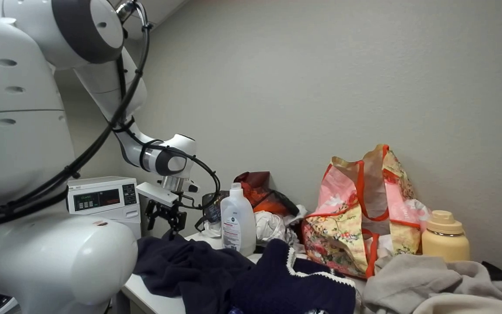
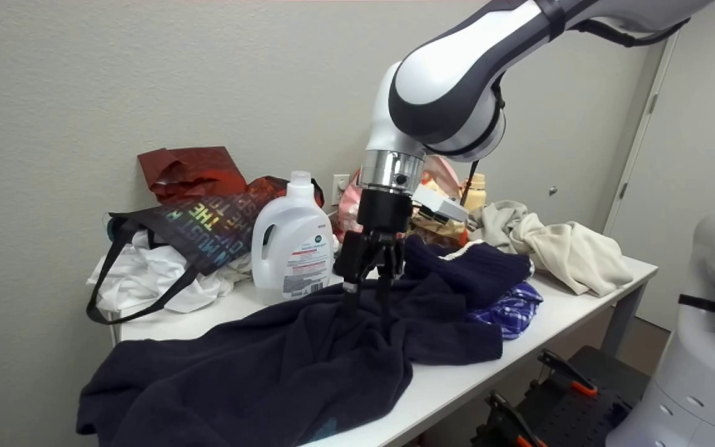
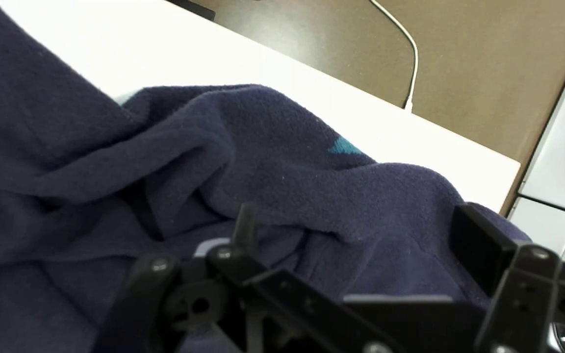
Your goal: Fold the garment on the left side of the table
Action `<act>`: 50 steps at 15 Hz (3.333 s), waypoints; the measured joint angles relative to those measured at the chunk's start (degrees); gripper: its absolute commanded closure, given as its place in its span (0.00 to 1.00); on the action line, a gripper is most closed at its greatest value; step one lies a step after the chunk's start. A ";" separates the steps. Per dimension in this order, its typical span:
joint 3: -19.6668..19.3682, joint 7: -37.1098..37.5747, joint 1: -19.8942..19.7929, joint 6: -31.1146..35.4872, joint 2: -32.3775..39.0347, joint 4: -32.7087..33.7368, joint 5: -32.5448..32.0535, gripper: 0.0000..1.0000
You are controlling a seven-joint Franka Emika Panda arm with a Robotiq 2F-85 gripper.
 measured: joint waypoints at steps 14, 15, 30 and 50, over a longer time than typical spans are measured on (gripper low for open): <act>7.86 3.66 2.67 0.39 11.24 11.32 -8.32 0.00; 8.22 3.66 2.90 0.73 13.28 12.84 -9.30 0.00; 9.25 5.88 11.94 5.17 39.67 38.70 -18.62 0.00; -5.09 24.38 31.16 2.51 54.23 57.14 -33.25 0.00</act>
